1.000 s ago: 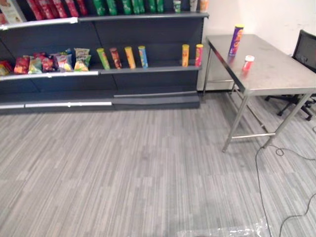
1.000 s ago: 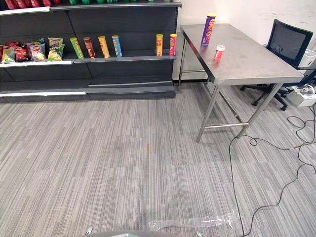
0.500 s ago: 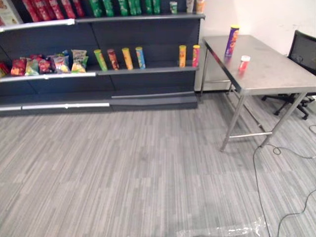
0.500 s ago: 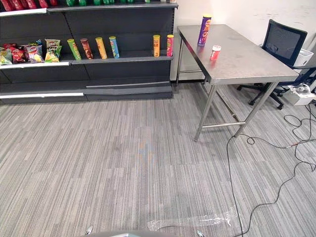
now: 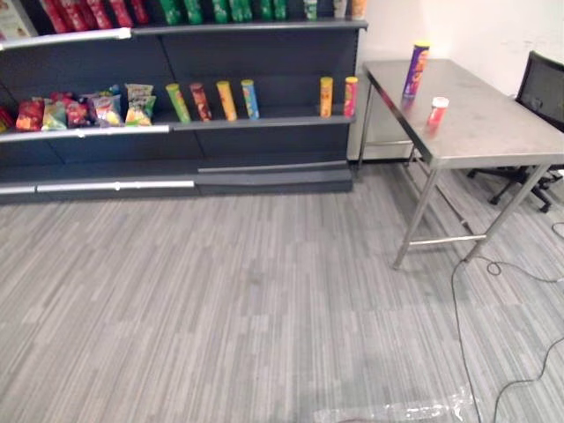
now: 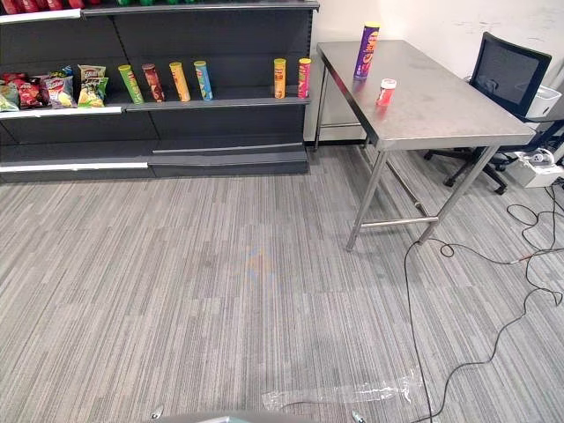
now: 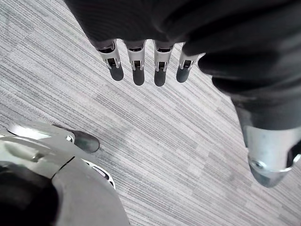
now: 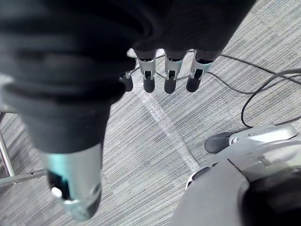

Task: Put the gum and the chips on the shelf.

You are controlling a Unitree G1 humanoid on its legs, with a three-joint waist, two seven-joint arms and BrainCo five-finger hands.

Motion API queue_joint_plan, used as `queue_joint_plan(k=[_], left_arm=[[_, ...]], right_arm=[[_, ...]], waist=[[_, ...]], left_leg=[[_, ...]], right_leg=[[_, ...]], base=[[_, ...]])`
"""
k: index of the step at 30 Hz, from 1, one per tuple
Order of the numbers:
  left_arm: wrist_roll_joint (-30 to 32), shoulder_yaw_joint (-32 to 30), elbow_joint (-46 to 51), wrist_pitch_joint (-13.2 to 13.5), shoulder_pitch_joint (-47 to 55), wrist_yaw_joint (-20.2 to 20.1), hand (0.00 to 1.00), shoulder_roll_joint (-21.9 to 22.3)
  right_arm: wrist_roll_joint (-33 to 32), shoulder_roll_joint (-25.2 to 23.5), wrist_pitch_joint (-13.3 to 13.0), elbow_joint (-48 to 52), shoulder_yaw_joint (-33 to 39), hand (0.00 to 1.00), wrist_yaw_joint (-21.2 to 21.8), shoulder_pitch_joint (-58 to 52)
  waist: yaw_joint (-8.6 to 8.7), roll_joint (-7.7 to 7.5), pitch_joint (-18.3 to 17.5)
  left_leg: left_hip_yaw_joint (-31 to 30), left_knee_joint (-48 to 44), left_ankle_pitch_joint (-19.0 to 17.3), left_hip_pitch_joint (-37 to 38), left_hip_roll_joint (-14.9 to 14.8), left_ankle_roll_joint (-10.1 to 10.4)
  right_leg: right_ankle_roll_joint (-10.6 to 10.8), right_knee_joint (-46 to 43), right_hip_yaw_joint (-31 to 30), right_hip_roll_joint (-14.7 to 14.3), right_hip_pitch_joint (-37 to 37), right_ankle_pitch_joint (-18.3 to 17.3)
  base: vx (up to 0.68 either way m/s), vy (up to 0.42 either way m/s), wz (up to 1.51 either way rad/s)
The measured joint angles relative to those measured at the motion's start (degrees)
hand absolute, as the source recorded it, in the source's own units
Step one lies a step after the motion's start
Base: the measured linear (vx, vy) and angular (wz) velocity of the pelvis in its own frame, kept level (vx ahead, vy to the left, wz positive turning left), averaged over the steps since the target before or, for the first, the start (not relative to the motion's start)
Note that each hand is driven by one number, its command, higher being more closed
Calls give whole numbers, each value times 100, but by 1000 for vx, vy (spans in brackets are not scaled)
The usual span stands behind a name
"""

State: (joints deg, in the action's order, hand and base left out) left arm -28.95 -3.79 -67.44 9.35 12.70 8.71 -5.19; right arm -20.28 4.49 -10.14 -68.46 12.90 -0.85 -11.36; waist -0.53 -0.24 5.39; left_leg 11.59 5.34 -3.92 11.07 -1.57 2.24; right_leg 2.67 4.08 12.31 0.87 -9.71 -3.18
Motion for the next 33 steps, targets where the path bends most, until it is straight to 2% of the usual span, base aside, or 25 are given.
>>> queue_joint_plan(k=[5,8,10,11,12,13,14,15,17,19,21,23,24,25,26,27,28,29,32,33], left_arm=[[-27,-96,4,-73,-10,-15,0,-1],[-382,-214,25,-115,-106,-76,0,-16],[-741,-406,162,-116,-144,-280,0,-18],[-859,-449,219,-117,-144,-303,0,-18],[-1054,-513,350,-130,-146,-358,0,8],[-1224,-569,426,-200,-124,-421,0,75],[-1349,-574,421,-237,-115,-471,0,97],[-1562,-587,420,-267,-55,-591,0,135],[-1603,-628,418,-271,-1,-776,0,173],[-1609,-770,414,-331,35,-939,0,195],[-1611,-842,412,-369,51,-968,0,219],[-1810,-909,405,-478,75,-1054,0,258],[-1838,-909,402,-499,81,-1084,0,268],[-1960,-907,346,-524,79,-1137,0,256],[-1988,-896,253,-550,84,-1138,0,144],[-1959,-877,238,-547,78,-1116,0,88],[-1856,-825,197,-545,-25,-1056,0,3],[-1629,-778,140,-561,-133,-953,0,-77],[-1332,-734,57,-666,-177,-776,0,-131],[-1243,-706,6,-693,-186,-676,0,-147]], right_arm=[[-11,-3,-68,2,-99,0,-20,9],[-6,-14,-94,10,-238,0,-88,180],[-5,-65,-92,69,-294,0,-114,321],[-6,-80,-92,110,-331,0,-113,336],[-4,-93,-78,261,-401,0,-115,316],[-3,-47,-57,383,-458,0,-117,265],[-1,-29,-44,428,-472,0,-121,245],[13,-6,-39,482,-496,0,-124,244],[14,15,-37,480,-494,0,-117,239],[21,8,-40,488,-495,0,-97,220],[23,11,-63,498,-494,0,-54,192],[34,19,-129,497,-489,0,72,91],[44,24,-149,490,-476,0,91,83],[190,28,-177,446,-455,0,109,90],[278,-19,-181,326,-431,0,115,116],[340,-45,-184,225,-420,0,112,176],[472,-83,-194,208,-424,0,101,210],[473,-121,-197,171,-402,0,61,240],[468,-158,-200,112,-196,0,0,219],[461,-180,-200,105,-141,0,-28,192]], waist=[[-8,-36,28],[2,-117,339],[-51,-222,546],[-82,-255,615],[-125,-280,731],[-135,-209,786],[-140,-184,800],[-142,-189,838],[-145,-182,841],[-151,-207,842],[-134,-200,843],[-124,-172,842],[-124,-145,843],[-121,-148,843],[-132,-208,792],[-121,-308,741],[-108,-383,683],[-130,-427,655],[-126,-463,445],[-116,-416,396]], left_leg=[[-108,-2,6,-77,2,-9],[-143,-496,-148,-241,-31,27],[-102,-1797,-490,-877,-126,37],[-96,-2206,-522,-1057,-152,50],[-99,-3145,-533,-1482,-252,43],[-103,-4083,-490,-1903,-431,85],[-109,-4470,-453,-2103,-509,144],[-89,-4766,-614,-2307,-605,92],[40,-4477,-781,-2352,-752,75],[48,-3486,-738,-2396,-837,112],[1,-2837,-479,-2393,-925,117],[-156,-2138,-105,-2392,-1157,163],[-161,-2063,-71,-2389,-1226,192],[-97,-2174,290,-2381,-1311,376],[-9,-2560,259,-2397,-1108,360],[39,-2767,48,-2462,-1016,329],[61,-3116,-292,-2605,-894,263],[138,-3302,-523,-2599,-774,213],[332,-3326,-856,-2419,-490,43],[423,-3192,-951,-2232,-327,-56]], right_leg=[[-20,-21,82,7,22,-20],[-84,-506,166,83,164,-263],[-148,-1042,156,185,449,-514],[-166,-1130,148,207,479,-566],[-152,-1255,135,225,483,-692],[-219,-1364,120,184,440,-812],[-240,-1443,106,175,430,-872],[-241,-1581,57,191,417,-972],[-204,-1646,-49,251,333,-1032],[-91,-1699,-209,496,303,-1100],[22,-1721,-289,677,218,-1169],[349,-1734,-380,922,-11,-1364],[441,-1733,-426,951,-95,-1420],[644,-1729,-499,1085,-281,-1544],[671,-1632,-546,1327,-446,-1617],[607,-1580,-637,1404,-500,-1580],[544,-1579,-677,1505,-506,-1349],[634,-1670,-770,1649,-482,-1059],[595,-2280,-989,1930,-187,-568],[498,-2972,-1087,2107,152,-245]], base=[[-7,-7,9],[-9,-31,17],[-79,-33,4],[-93,-55,-1],[-83,-41,3],[-55,-8,3],[-22,56,-3],[26,97,-18],[71,120,-25],[166,220,-31],[232,282,-21],[299,382,-10],[355,463,-10],[424,524,-13],[438,495,-12],[457,428,-2],[470,449,4],[450,460,4],[312,334,-8],[430,383,-9]])
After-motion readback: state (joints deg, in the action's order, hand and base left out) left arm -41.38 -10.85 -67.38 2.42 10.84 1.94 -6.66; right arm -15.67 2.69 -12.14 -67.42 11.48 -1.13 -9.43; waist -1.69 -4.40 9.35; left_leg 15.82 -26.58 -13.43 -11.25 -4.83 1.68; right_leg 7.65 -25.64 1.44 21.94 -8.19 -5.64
